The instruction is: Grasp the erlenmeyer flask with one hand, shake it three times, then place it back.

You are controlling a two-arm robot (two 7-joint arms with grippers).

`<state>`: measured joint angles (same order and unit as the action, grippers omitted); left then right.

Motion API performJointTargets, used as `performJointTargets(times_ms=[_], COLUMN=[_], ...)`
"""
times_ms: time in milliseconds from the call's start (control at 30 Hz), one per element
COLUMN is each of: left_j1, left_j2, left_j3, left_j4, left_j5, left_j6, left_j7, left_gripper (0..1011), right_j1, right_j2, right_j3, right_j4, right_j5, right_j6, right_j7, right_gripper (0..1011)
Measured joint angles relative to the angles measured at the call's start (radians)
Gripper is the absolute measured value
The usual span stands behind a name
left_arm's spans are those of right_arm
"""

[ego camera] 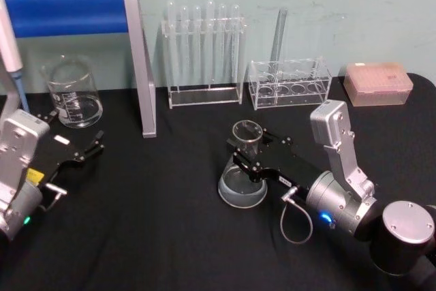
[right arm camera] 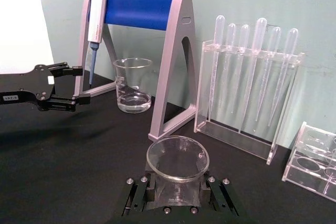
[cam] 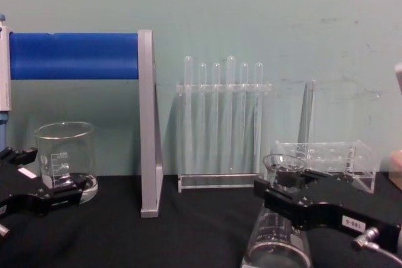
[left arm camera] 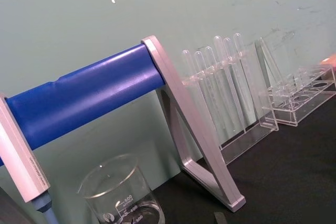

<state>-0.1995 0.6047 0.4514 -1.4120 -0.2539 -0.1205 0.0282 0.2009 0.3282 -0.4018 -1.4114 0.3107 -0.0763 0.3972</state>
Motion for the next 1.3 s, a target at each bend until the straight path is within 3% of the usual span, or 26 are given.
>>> performJointTargets(times_ms=[500, 933, 1300], left_j1=[0.000, 0.000, 0.000], left_j2=[0.000, 0.000, 0.000], left_j3=[0.000, 0.000, 0.000], left_j4=[0.000, 0.000, 0.000], left_j5=[0.000, 0.000, 0.000], left_j6=[0.000, 0.000, 0.000], left_j7=[0.000, 0.000, 0.000], left_gripper=[1001, 1001, 1001], right_j1=[-0.003, -0.014, -0.017], right_j2=[-0.003, -0.003, -0.005], right_j3=[0.008, 0.042, 0.048], right_j4=[-0.006, -0.093, -0.108], right_j5=[0.000, 0.024, 0.030], right_j6=[-0.005, -0.002, -0.002], right_j7=[0.003, 0.009, 0.006], right_gripper=[450, 450, 449])
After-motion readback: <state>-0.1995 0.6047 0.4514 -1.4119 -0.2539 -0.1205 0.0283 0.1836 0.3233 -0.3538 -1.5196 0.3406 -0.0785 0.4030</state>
